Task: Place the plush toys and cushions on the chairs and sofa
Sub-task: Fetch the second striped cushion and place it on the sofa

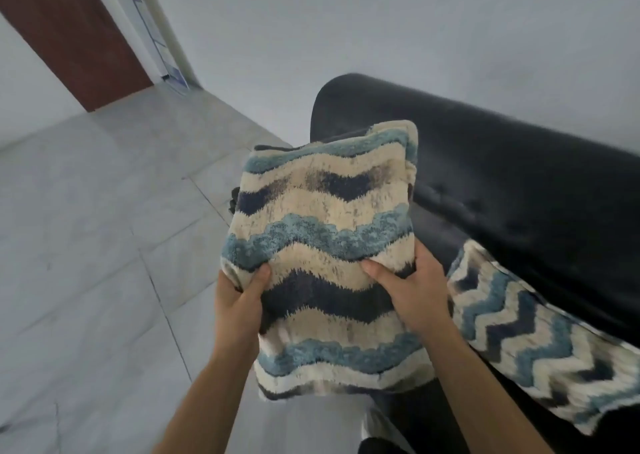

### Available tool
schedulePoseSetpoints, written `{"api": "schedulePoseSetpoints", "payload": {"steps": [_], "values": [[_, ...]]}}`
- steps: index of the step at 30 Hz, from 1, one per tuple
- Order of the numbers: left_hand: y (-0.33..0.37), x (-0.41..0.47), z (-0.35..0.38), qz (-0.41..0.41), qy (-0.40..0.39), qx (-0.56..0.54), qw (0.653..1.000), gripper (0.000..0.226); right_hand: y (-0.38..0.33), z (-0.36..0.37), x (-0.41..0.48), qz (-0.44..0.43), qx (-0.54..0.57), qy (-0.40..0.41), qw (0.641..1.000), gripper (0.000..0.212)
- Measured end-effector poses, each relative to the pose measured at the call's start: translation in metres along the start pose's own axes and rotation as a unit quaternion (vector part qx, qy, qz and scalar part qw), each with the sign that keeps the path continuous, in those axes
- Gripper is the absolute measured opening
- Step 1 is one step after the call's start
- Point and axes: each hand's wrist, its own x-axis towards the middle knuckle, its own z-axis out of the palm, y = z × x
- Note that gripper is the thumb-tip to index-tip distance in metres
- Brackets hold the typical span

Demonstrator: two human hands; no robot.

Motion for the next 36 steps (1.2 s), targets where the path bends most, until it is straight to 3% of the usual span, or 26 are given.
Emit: {"api": "schedulePoseSetpoints", "payload": {"steps": [5, 8, 11, 15, 17, 22, 27, 29, 30, 32, 36], "values": [[0.028, 0.104, 0.029, 0.005, 0.023, 0.144, 0.989, 0.088, -0.004, 0.040, 0.099, 0.005, -0.030, -0.024, 0.999, 0.042], [0.038, 0.170, 0.057, 0.112, -0.008, 0.285, 0.952, 0.088, 0.009, 0.063, 0.154, 0.006, -0.055, -0.009, 0.998, 0.046], [0.047, 0.256, 0.089, 0.319, -0.115, 0.390, 0.856, 0.077, 0.028, 0.095, 0.203, -0.003, -0.123, 0.014, 0.992, 0.053], [0.055, 0.385, 0.145, 0.507, -0.267, 0.516, 0.637, 0.092, 0.057, 0.136, 0.272, -0.021, -0.266, 0.041, 0.963, 0.051], [0.045, 0.440, 0.166, 0.543, -0.318, 0.539, 0.560, 0.091, 0.068, 0.156, 0.303, -0.031, -0.348, 0.040, 0.936, 0.045], [0.013, 0.537, 0.200, 0.579, -0.427, 0.527, 0.453, 0.065, 0.109, 0.192, 0.348, 0.022, -0.471, 0.059, 0.880, 0.046], [-0.026, 0.563, 0.240, 0.576, -0.510, 0.517, 0.375, 0.090, 0.142, 0.202, 0.353, 0.078, -0.501, 0.074, 0.858, 0.044], [-0.042, 0.564, 0.254, 0.547, -0.562, 0.523, 0.333, 0.078, 0.158, 0.202, 0.349, 0.110, -0.506, 0.084, 0.852, 0.043], [-0.052, 0.565, 0.261, 0.527, -0.580, 0.528, 0.327, 0.064, 0.167, 0.200, 0.346, 0.125, -0.504, 0.093, 0.850, 0.042], [-0.078, 0.570, 0.271, 0.506, -0.590, 0.515, 0.361, 0.039, 0.192, 0.190, 0.343, 0.149, -0.509, 0.126, 0.839, 0.044], [-0.133, 0.583, 0.269, 0.456, -0.606, 0.457, 0.464, 0.027, 0.266, 0.162, 0.337, 0.273, -0.579, 0.157, 0.752, 0.096]]}}
